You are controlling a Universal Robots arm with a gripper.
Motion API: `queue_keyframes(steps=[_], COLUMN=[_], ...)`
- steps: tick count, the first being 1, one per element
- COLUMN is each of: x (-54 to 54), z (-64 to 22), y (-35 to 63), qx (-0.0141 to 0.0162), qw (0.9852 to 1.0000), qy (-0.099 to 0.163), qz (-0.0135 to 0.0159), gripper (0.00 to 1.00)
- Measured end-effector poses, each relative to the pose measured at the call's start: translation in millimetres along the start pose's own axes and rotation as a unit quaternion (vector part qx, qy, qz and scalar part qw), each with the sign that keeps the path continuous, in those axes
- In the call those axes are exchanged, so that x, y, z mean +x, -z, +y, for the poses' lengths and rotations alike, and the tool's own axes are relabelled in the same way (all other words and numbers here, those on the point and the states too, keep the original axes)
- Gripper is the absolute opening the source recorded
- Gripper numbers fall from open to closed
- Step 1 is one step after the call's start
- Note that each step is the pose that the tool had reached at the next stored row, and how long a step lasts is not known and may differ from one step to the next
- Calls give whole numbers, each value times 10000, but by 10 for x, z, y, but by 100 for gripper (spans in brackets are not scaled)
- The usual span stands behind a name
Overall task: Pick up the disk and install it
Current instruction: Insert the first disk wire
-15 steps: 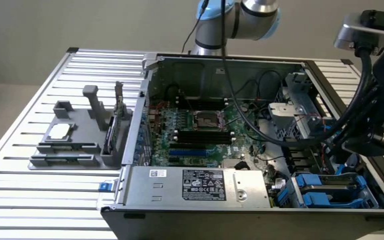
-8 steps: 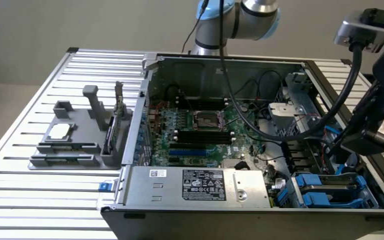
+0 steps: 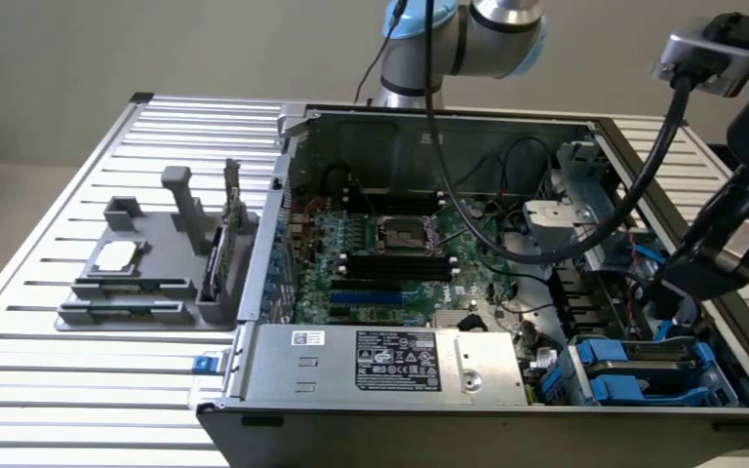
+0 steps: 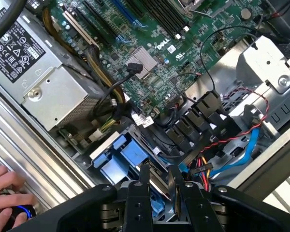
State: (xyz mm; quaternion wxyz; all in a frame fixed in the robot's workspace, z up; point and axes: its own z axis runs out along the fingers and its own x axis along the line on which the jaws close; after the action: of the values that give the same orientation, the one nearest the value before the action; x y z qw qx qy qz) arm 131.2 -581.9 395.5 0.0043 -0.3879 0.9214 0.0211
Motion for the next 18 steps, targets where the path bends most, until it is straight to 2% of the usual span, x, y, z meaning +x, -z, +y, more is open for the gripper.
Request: queue_keyframes(steps=[4,9,13,18], x=[0,0,0,0], z=[0,0,0,0], y=[0,-1,-5,-12], qx=[7,16,24,35], qw=[9995,9977,9949,9899], qy=[-300,-683,-1008,-1418], qz=[-11,-25,-36,-50], gripper=[30,30,30,30])
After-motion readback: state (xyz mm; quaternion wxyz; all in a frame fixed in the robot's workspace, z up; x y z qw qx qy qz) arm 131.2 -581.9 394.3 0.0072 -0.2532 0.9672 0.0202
